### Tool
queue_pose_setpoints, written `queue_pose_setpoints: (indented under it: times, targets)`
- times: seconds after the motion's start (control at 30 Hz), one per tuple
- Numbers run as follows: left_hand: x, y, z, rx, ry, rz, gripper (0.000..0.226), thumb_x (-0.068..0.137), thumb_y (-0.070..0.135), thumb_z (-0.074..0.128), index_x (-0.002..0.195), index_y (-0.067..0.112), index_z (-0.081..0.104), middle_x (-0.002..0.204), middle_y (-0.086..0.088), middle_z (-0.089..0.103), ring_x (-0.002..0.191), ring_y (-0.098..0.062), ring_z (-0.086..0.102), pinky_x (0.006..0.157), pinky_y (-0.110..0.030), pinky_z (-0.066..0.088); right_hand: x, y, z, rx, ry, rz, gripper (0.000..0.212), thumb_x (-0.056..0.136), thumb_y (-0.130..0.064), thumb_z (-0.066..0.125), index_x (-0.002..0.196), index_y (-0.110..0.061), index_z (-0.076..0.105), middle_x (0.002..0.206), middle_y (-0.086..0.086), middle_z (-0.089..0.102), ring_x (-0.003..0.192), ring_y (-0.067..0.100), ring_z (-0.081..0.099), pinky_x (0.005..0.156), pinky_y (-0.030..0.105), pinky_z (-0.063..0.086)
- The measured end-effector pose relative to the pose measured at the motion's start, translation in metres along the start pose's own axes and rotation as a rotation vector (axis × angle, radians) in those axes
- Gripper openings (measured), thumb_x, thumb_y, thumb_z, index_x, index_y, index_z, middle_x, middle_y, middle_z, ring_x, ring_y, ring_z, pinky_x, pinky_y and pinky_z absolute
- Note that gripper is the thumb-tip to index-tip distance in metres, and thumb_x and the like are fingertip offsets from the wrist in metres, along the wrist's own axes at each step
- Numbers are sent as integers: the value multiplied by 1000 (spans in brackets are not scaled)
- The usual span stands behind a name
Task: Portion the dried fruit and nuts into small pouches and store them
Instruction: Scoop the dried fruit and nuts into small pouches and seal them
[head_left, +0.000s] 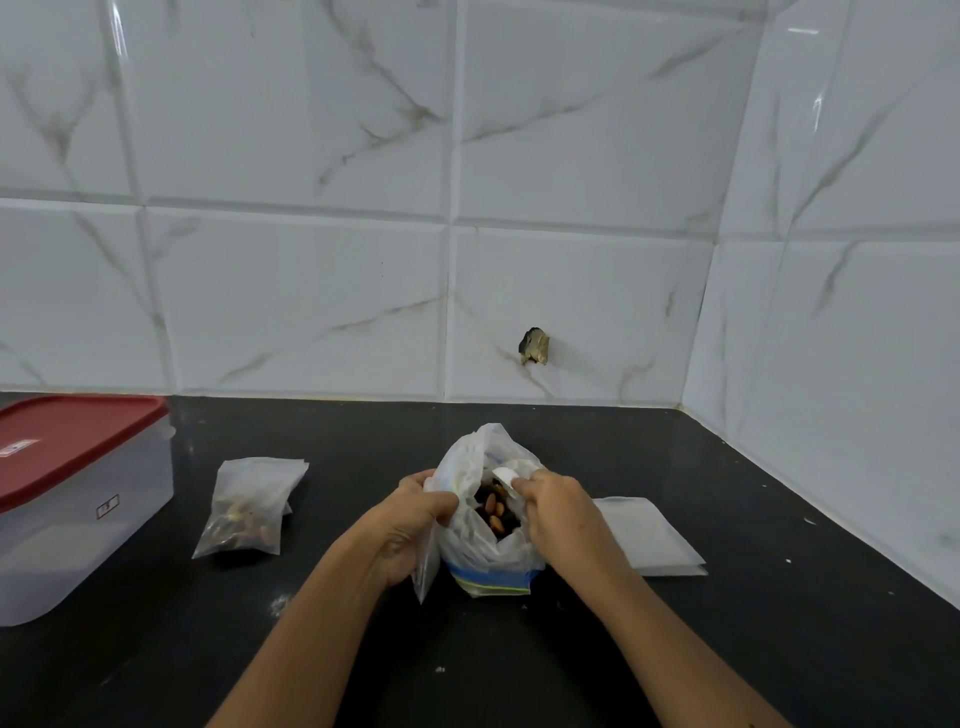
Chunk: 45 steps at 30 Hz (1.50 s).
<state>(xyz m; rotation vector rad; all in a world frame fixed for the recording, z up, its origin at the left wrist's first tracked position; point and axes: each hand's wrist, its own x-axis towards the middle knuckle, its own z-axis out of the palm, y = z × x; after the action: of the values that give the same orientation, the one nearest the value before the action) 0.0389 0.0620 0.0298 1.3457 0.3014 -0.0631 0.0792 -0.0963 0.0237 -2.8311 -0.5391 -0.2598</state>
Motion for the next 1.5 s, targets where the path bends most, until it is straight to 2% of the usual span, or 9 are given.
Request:
queue_pose_setpoints:
  times: [0.13, 0.33, 0.67, 0.8, 0.93, 1.07, 1.2, 1.33, 1.5]
  targets:
    - [-9, 3, 6, -33, -63, -15, 43, 79, -17, 33, 112, 1, 52, 106, -26, 57, 88, -35, 59, 71, -41, 53, -4, 9, 0, 346, 121, 43, 35, 95, -9, 44, 124, -16, 60, 122, 6, 61, 107, 20, 58, 96, 27, 46]
    - [-2, -6, 8, -109, -90, 9, 71, 61, -10, 47, 129, 11, 43, 125, -26, 52, 110, -41, 56, 90, -50, 50, -3, 2, 1, 158, 14, -6, 36, 94, -14, 44, 127, -19, 56, 117, 9, 59, 104, 25, 58, 92, 34, 48]
    - [1, -6, 12, -129, -98, 12, 86, 48, -5, 51, 129, 19, 40, 125, -26, 51, 110, -41, 56, 92, -55, 49, -9, 4, -5, 390, 270, -7, 30, 93, -8, 44, 112, -9, 68, 108, 7, 64, 97, 15, 58, 78, 16, 42]
    - [1, -7, 12, -156, -136, 9, 72, 63, -9, 47, 129, 19, 36, 126, -25, 49, 111, -41, 55, 92, -53, 49, -8, 2, -5, 292, 317, -41, 30, 94, -11, 43, 111, -10, 68, 102, 8, 61, 92, 13, 53, 74, 16, 36]
    - [-5, -6, 15, -176, -149, 23, 60, 76, -14, 38, 128, 17, 31, 120, -23, 49, 98, -35, 57, 83, -46, 51, -7, -2, -1, 168, 162, -45, 34, 98, -14, 36, 120, -11, 61, 115, 8, 56, 107, 20, 53, 84, 21, 38]
    - [-10, -5, 18, -183, -135, 26, 59, 77, -14, 38, 128, 16, 31, 117, -21, 50, 94, -33, 57, 73, -41, 51, -6, 1, -1, 341, 213, -29, 32, 95, -7, 40, 116, -7, 65, 110, 8, 60, 104, 20, 56, 73, 11, 32]
    - [-9, -5, 19, -183, -127, 36, 59, 77, -14, 39, 127, 18, 30, 119, -20, 48, 103, -36, 55, 87, -46, 50, -6, 4, -3, 471, 267, 21, 31, 93, -4, 44, 115, -6, 66, 87, -3, 55, 86, 12, 52, 62, 6, 34]
    - [-13, -5, 22, -152, -134, 61, 56, 79, -14, 37, 123, 20, 30, 106, -15, 51, 90, -30, 57, 82, -42, 49, -6, 3, -1, 388, 177, 0, 33, 96, -8, 41, 122, -10, 61, 116, 8, 60, 108, 18, 55, 73, 6, 29]
    - [-12, -6, 23, -151, -140, 77, 59, 77, -12, 39, 128, 17, 30, 123, -20, 47, 103, -34, 53, 92, -45, 46, -8, 2, -3, 418, 183, 1, 33, 96, -8, 41, 122, -10, 61, 116, 9, 60, 103, 17, 56, 74, 10, 31]
